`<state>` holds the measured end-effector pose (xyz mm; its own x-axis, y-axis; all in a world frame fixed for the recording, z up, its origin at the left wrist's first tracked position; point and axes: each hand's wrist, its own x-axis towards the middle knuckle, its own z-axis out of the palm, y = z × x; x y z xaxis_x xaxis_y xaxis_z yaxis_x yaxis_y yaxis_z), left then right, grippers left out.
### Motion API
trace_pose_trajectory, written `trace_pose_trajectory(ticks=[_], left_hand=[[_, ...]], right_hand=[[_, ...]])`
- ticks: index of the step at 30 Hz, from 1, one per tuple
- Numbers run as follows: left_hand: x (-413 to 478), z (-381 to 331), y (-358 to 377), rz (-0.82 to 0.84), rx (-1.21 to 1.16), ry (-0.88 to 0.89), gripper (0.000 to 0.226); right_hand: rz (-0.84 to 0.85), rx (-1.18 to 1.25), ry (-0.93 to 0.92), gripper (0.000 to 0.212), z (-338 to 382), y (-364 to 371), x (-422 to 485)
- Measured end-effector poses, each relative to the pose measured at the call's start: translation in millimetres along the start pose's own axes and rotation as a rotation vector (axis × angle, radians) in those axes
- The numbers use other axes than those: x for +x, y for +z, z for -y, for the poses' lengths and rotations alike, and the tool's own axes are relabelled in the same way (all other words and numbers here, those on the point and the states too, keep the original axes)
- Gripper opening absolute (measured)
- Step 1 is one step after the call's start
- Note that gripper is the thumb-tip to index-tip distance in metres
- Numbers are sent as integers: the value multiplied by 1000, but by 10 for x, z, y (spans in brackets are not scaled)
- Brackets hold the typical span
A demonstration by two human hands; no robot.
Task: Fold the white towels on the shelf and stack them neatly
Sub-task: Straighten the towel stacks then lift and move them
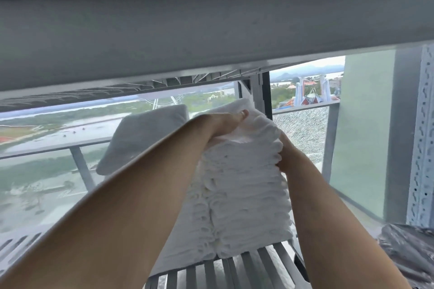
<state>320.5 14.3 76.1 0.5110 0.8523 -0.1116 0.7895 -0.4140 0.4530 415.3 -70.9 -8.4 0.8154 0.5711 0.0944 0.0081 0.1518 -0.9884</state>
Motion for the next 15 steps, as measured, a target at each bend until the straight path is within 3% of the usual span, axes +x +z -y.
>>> trace_pose_trajectory(ticks=[3, 4, 6, 7, 9, 10, 12, 13, 15], left_hand=[[-8, 20, 65, 28, -49, 43, 88], [-24, 24, 56, 48, -50, 66, 81], [-47, 13, 16, 114, -15, 97, 73], [-55, -1, 0, 139, 17, 96, 73], [-52, -30, -50, 94, 106, 71, 83], [-23, -43, -66, 18, 154, 58, 89], [69, -90, -103, -187, 270, 66, 95], [127, -123, -116, -272, 332, 76, 97], [247, -200, -143, -355, 406, 107, 97]], right_hand=[[-3, -108, -40, 59, 105, 214, -287], [-115, -176, -14, 70, 180, 267, -347], [-334, -213, 105, 72, 320, 303, -305], [-305, -124, 96, 67, 295, 257, -237], [-2, 29, 1, 40, 61, -98, -91], [-19, 71, -77, 37, -75, -237, 0], [-327, -19, -333, 36, -238, -398, 72], [-476, -129, -537, 37, -278, -381, 34], [-489, -402, -1032, 47, -391, -340, -173]])
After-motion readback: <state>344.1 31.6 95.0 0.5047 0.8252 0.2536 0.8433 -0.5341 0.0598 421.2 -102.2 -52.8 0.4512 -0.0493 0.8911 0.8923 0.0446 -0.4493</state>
